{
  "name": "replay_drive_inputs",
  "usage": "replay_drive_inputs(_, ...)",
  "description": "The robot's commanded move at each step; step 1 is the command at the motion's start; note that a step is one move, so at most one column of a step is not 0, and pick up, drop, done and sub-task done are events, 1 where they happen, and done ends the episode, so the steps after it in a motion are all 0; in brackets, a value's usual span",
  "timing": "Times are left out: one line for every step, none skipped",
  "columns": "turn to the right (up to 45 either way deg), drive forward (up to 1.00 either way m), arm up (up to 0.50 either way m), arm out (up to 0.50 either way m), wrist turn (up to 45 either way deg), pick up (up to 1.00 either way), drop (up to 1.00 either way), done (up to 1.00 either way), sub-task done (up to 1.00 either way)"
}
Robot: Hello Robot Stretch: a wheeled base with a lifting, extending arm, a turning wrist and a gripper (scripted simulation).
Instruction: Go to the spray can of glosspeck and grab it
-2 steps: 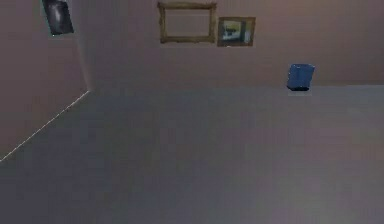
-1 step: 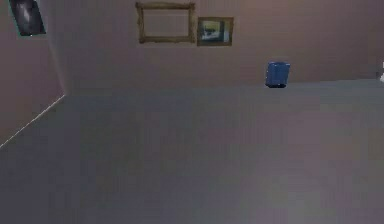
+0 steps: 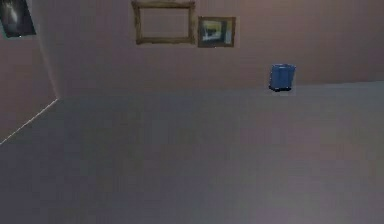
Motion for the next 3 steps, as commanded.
replay_drive_inputs(33.0,0.0,0.0,0.0,0.0,0.0,0.0,0.0,0.0)
replay_drive_inputs(0.0,0.4,0.0,0.0,0.0,0.0,0.0,0.0,0.0)
replay_drive_inputs(18.0,0.0,0.0,0.0,0.0,0.0,0.0,0.0,0.0)
